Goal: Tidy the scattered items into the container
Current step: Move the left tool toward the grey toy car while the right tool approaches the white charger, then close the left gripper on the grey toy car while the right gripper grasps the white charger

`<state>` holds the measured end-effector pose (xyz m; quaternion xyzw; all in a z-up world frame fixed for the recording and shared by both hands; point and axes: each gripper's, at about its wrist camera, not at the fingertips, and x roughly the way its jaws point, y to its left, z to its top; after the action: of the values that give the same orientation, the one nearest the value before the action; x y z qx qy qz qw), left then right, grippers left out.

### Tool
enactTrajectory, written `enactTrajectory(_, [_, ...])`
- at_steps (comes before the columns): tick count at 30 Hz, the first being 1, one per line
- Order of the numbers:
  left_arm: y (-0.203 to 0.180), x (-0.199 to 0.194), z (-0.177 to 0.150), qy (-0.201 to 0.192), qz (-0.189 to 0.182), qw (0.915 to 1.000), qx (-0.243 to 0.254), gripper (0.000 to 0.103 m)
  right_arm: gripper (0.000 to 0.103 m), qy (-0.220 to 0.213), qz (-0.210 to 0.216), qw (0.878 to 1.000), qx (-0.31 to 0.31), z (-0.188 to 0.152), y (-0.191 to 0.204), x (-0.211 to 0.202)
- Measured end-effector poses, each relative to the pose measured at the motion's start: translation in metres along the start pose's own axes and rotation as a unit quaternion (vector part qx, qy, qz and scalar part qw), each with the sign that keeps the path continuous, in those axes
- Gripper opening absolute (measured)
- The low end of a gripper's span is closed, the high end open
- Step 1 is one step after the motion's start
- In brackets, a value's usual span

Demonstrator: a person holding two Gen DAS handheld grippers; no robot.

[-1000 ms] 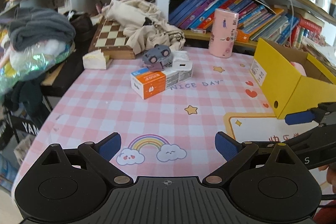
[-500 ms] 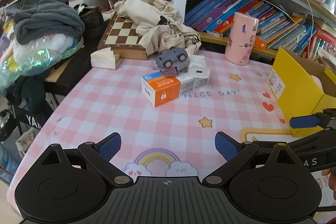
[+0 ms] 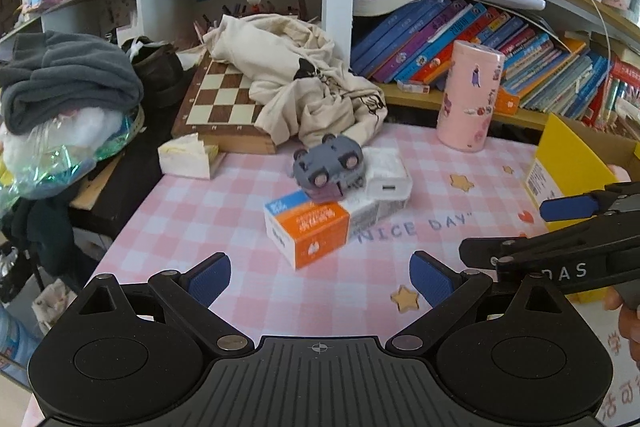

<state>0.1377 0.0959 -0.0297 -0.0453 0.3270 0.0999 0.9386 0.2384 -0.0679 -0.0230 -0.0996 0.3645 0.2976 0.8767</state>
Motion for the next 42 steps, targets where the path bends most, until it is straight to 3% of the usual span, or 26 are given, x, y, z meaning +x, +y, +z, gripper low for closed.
enactTrajectory(8, [0.008, 0.027, 0.018, 0.008, 0.008, 0.9999, -0.007, 0.098, 0.102, -0.007, 0.012, 1.000, 0.007, 0.022, -0.009, 0.027])
enactTrajectory(12, [0.010, 0.042, 0.031, 0.025, -0.007, 0.9995, -0.020, 0.098, 0.096, -0.014, 0.028, 0.999, 0.024, 0.028, -0.014, 0.040])
enactTrajectory(17, [0.015, 0.060, 0.047, 0.016, -0.027, 0.9985, -0.045, 0.098, 0.083, -0.020, 0.055, 0.997, 0.051, 0.037, -0.022, 0.055])
enactTrajectory(23, [0.017, 0.083, 0.060, 0.021, -0.035, 0.9968, -0.068, 0.096, 0.083, -0.015, 0.066, 0.996, 0.066, 0.038, -0.032, 0.066])
enactTrajectory(30, [0.006, 0.102, 0.066, 0.026, -0.041, 0.9969, -0.061, 0.095, 0.083, -0.033, 0.090, 0.995, 0.037, 0.034, -0.023, 0.067])
enactTrajectory(34, [0.011, 0.112, 0.065, 0.041, -0.036, 0.9960, -0.071, 0.079, 0.083, -0.047, 0.102, 0.993, 0.037, 0.038, -0.015, 0.067])
enactTrajectory(36, [0.017, 0.115, 0.063, 0.045, -0.045, 0.9940, -0.089, 0.077, 0.083, -0.051, 0.104, 0.993, 0.035, 0.040, -0.011, 0.069])
enactTrajectory(38, [0.023, 0.117, 0.063, 0.052, -0.052, 0.9919, -0.104, 0.063, 0.083, -0.053, 0.105, 0.993, 0.033, 0.042, -0.006, 0.072])
enactTrajectory(42, [0.026, 0.115, 0.062, 0.052, -0.051, 0.9920, -0.103, 0.063, 0.083, -0.053, 0.095, 0.994, 0.015, 0.046, 0.004, 0.079])
